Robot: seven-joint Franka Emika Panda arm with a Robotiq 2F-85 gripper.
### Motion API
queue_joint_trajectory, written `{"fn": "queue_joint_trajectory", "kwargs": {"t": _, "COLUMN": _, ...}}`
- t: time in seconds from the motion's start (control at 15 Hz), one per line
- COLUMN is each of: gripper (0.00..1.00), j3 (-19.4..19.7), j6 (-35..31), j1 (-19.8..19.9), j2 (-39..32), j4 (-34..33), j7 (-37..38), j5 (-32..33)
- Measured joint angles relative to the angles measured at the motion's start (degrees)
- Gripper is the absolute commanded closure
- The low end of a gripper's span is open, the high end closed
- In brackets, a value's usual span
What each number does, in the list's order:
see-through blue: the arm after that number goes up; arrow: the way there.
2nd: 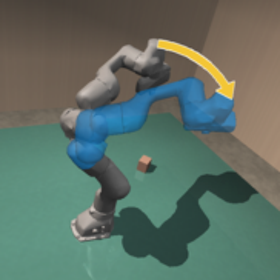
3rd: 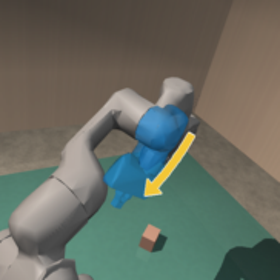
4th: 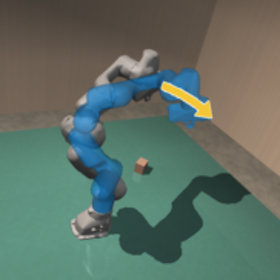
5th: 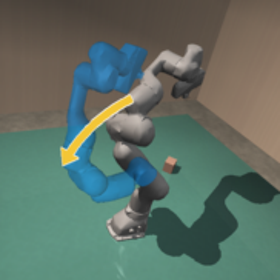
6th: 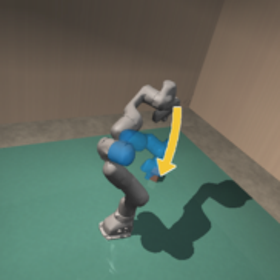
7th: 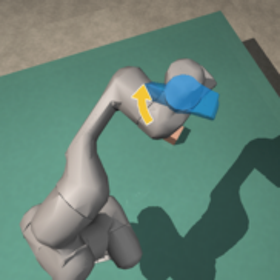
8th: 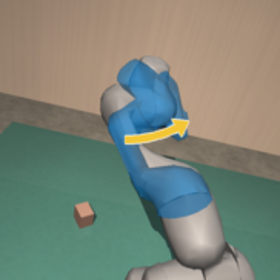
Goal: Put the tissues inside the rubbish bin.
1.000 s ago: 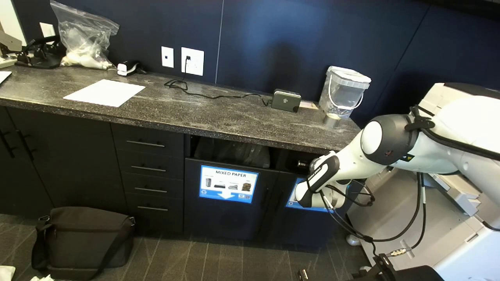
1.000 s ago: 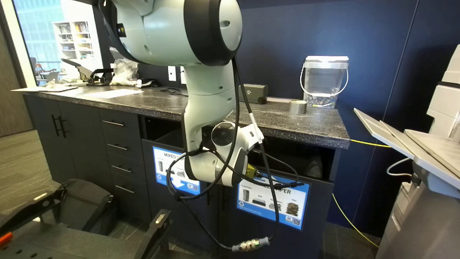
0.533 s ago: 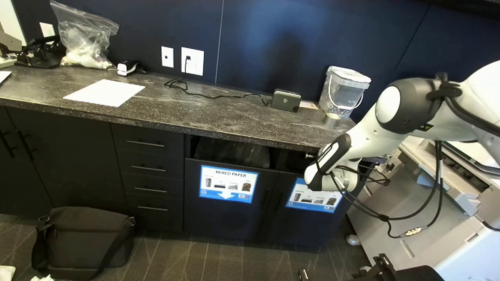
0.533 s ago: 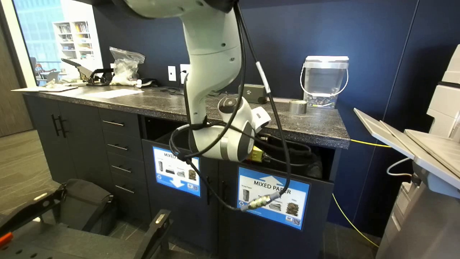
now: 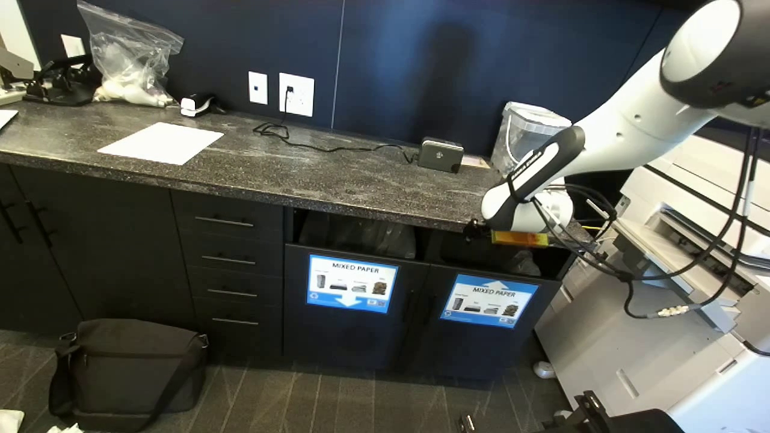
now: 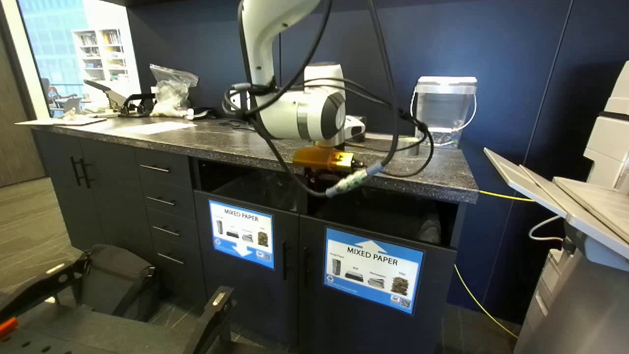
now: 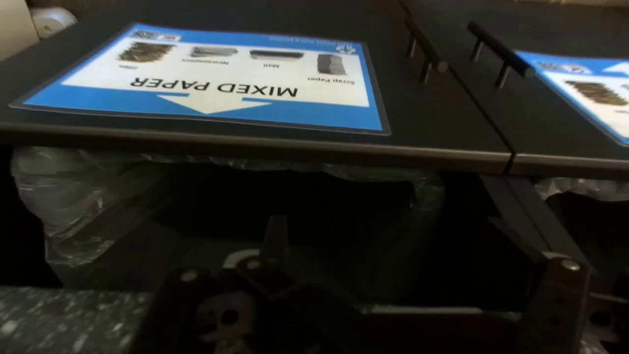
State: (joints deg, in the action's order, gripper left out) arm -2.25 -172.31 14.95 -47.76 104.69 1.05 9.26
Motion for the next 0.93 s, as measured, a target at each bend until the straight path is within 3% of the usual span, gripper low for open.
{"fn": "queue_joint_trajectory", "kwargs": {"t": 0.53, "gripper": 0.00, "j3": 0.7, "j6": 42.8, "j1": -2.1, "j2": 25.8, "j4": 10.1, "j7": -8.7, "j5": -3.1}}
{"fn": "queue_joint_trajectory", "kwargs": {"t": 0.67, "gripper": 0.00, "j3": 1.5, "j6": 50.1, "j1": -2.9, "j2": 32.1, "j4": 12.5, "j7": -9.8, "j5": -3.1}}
{"fn": "queue_joint_trajectory", "kwargs": {"t": 0.93, "gripper": 0.00, "j3": 3.0, "j6": 58.3, "j1": -3.9, "j2": 44.8, "j4": 19.4, "j7": -11.5, "j5": -4.3}}
